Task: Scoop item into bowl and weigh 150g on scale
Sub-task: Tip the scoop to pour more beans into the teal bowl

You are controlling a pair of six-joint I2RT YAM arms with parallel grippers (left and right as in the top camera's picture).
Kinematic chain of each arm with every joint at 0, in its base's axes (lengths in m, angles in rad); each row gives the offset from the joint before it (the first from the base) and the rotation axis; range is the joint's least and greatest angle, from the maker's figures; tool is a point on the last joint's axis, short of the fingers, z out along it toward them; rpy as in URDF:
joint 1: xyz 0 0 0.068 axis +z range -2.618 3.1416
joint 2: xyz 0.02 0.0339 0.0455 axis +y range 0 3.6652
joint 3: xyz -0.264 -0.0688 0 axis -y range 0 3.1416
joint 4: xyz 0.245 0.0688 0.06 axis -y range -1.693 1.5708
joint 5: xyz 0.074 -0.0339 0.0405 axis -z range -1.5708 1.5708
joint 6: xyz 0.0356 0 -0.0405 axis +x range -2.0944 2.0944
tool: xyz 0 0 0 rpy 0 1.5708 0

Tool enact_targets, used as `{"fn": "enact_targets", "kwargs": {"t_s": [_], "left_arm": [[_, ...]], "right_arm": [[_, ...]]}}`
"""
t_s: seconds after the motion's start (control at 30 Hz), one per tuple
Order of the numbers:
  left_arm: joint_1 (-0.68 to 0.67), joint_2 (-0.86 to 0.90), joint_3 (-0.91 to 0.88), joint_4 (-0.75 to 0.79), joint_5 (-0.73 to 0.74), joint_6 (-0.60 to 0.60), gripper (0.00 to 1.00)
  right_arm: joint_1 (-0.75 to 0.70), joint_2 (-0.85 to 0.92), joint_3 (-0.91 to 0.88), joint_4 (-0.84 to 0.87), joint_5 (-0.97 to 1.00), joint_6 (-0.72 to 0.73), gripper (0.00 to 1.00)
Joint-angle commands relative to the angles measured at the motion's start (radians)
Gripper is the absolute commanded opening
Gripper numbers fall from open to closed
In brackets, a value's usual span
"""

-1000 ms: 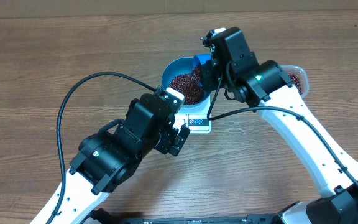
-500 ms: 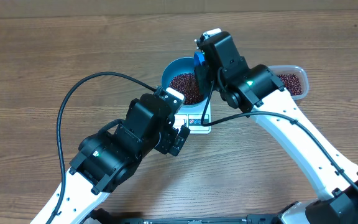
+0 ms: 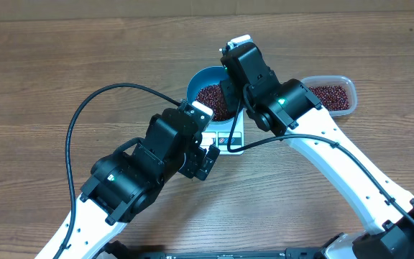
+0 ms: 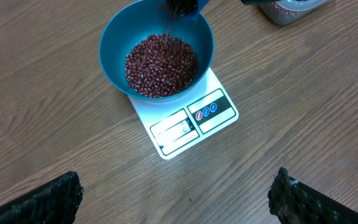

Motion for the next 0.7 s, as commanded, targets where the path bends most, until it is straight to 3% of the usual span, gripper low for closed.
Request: {"fn": "enact_targets", "kwargs": {"t_s": [0.0,0.67], "left_arm": [[0.002,0.004,-0.011,0.0,0.012,-0.014,1.0],[0.002,0.004,-0.011,0.0,0.012,-0.014,1.0]], "right_arm": [[0.008,-0.025,0.031,0.007,0.035,0.0,0.04],[0.008,-0.025,0.031,0.008,0.055,0.026,0.04]]}}
